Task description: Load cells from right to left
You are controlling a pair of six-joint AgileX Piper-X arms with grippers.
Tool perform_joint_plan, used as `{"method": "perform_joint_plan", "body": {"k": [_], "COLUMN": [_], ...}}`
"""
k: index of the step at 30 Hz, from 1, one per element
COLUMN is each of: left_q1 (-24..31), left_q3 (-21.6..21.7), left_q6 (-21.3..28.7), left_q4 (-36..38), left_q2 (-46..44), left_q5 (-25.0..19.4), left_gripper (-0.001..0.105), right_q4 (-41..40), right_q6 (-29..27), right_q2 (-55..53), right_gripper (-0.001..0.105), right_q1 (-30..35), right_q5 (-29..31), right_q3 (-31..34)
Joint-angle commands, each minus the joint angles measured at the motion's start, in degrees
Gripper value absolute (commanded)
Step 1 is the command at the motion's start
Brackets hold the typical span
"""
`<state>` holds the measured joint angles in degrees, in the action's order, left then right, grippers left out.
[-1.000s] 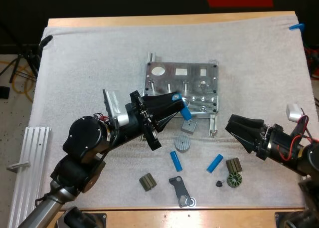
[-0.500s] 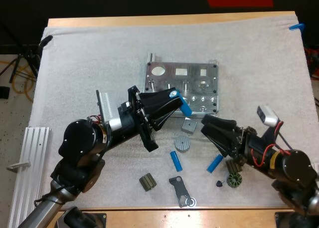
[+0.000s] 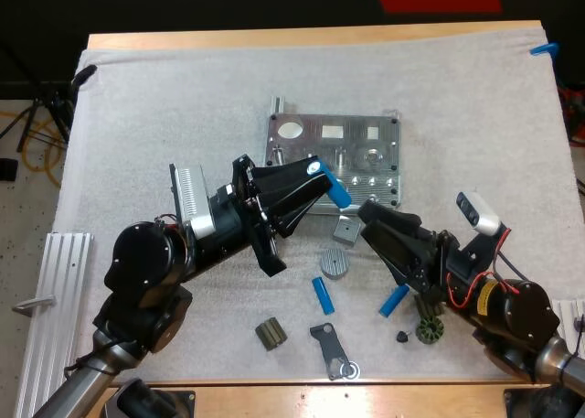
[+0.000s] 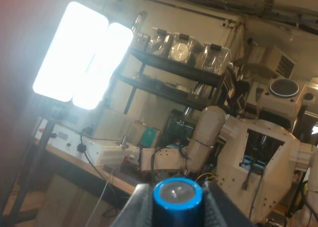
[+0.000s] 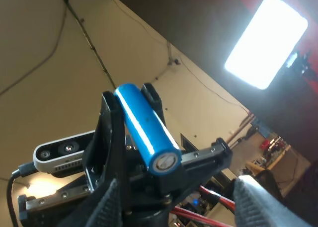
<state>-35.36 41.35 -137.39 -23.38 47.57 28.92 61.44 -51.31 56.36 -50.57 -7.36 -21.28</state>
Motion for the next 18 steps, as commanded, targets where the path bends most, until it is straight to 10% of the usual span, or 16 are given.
{"method": "perform_joint_plan", "body": {"k": [1, 18], "left_q1": [-0.29, -0.29], "left_q3": [0.12, -1.16], "left_q6": [-0.75, -2.56], "left_q4": [-1.39, -3.87], "left_q2": [-0.40, -0.24], "left_q5": [-0.42, 1.22], "left_gripper": [0.015, 0.015], "right_q4": [2.40, 9.41], "right_q6": [0.05, -0.34], "right_q2": [0.48, 7.18], "right_gripper": [0.051, 0.051], "right_q1": [-0.06, -3.13], "right_q5": [0.81, 2.51], "right_q3": [0.13, -1.70]}}
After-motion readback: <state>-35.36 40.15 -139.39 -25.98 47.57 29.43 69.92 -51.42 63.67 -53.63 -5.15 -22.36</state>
